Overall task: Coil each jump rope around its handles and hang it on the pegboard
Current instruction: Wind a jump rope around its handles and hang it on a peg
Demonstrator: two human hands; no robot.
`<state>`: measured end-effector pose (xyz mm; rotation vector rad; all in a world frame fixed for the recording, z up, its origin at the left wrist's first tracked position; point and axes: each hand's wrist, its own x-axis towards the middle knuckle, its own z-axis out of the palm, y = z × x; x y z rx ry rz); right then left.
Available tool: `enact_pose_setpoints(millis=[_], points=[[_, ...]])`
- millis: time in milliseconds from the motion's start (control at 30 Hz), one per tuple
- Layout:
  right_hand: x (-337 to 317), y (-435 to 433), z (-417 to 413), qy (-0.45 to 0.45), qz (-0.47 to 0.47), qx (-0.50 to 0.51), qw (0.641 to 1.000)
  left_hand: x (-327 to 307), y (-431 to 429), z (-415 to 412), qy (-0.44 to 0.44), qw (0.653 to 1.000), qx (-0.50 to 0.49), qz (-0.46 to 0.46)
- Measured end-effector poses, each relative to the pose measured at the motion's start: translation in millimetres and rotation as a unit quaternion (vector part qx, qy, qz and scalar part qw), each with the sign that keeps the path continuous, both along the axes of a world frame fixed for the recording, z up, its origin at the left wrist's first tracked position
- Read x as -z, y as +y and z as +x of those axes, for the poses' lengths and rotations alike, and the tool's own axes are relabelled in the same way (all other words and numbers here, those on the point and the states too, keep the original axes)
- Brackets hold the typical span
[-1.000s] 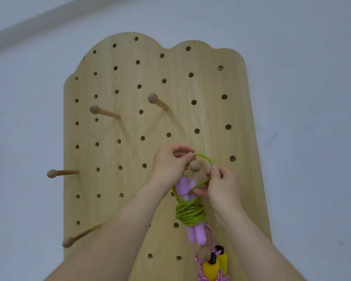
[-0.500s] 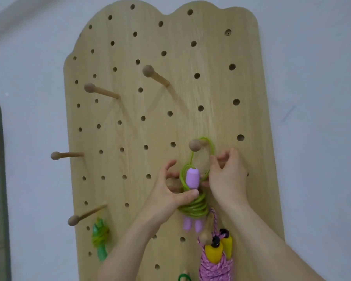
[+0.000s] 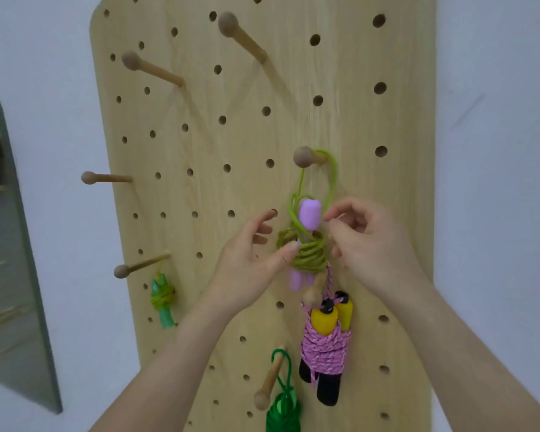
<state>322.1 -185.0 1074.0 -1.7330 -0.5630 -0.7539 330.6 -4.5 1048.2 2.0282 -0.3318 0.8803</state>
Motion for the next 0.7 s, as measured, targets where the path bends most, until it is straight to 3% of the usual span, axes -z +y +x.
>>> enact_pose_setpoints(millis=[67,167,367,533,700], points=[[2,1,-13,-0.003,-0.016,-0.048,0.999,8,2,-14,-0.055,0.998,-0.034,-0.026],[11,14,-31,0.021,-0.085,-0.131,0.988,26,9,-37,-0.05,0.997,-0.048,-0.045],[55,56,-45,0.031,-0.351,-0.184,0.918,78,32,-83,-0.022,0.998,-0.061,0.014],[138,96,-40,0.133,-0.453,-0.23,0.851,173,66,-116,0.108,0.987,-0.118,0.017],[282,139,-33,0.257,-0.537,-0.276,0.755,307,97,-150,0.311,0.93,-0.172,0.091]])
